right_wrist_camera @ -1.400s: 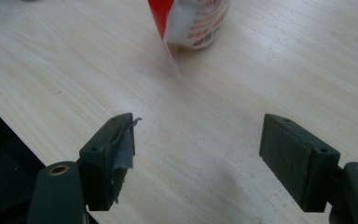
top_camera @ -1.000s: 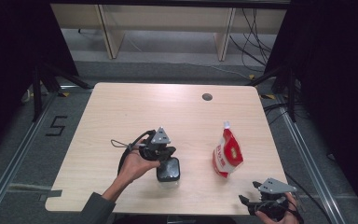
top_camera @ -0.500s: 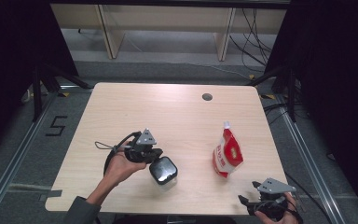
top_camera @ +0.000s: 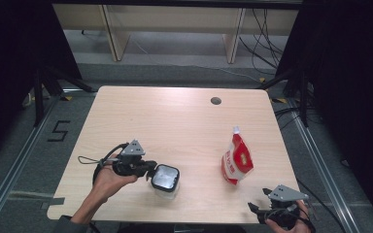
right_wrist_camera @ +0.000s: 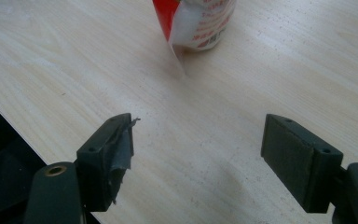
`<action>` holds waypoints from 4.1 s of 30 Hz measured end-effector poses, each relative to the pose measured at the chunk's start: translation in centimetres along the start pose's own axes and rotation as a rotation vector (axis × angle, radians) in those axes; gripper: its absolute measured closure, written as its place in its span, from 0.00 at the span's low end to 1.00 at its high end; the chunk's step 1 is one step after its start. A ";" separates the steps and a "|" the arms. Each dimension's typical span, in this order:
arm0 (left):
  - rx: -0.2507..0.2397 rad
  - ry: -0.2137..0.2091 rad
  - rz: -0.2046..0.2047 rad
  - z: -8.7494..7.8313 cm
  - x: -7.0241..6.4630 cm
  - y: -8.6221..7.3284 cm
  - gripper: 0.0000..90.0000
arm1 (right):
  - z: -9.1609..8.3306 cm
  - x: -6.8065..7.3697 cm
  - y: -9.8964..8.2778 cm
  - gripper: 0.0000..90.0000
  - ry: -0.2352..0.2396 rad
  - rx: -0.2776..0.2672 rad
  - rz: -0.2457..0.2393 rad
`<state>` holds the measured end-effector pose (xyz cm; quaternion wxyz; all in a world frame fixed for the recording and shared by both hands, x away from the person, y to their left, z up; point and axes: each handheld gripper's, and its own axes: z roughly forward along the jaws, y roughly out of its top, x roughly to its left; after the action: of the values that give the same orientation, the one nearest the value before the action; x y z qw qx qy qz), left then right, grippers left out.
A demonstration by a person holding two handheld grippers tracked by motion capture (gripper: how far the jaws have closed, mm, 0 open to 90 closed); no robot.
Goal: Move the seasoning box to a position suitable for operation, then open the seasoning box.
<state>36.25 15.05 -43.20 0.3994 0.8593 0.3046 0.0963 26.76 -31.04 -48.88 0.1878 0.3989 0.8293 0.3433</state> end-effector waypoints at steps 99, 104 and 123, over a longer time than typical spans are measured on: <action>-0.114 -0.069 0.209 5.5 -2.9 -2.8 0.80 | 0.1 1.6 0.6 0.29 0.102 -0.052 -0.042; -0.123 -0.095 0.212 5.9 -2.7 -2.6 0.80 | 0.2 1.7 0.6 0.29 0.114 -0.055 -0.043; -0.122 -0.107 0.135 5.7 -1.6 -2.7 0.46 | 0.2 1.8 0.7 0.29 0.124 -0.062 -0.065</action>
<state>36.07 11.90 -48.87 0.4593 0.8560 0.2176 0.0952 26.15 -29.16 -48.56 0.1595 0.3437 0.8409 0.3865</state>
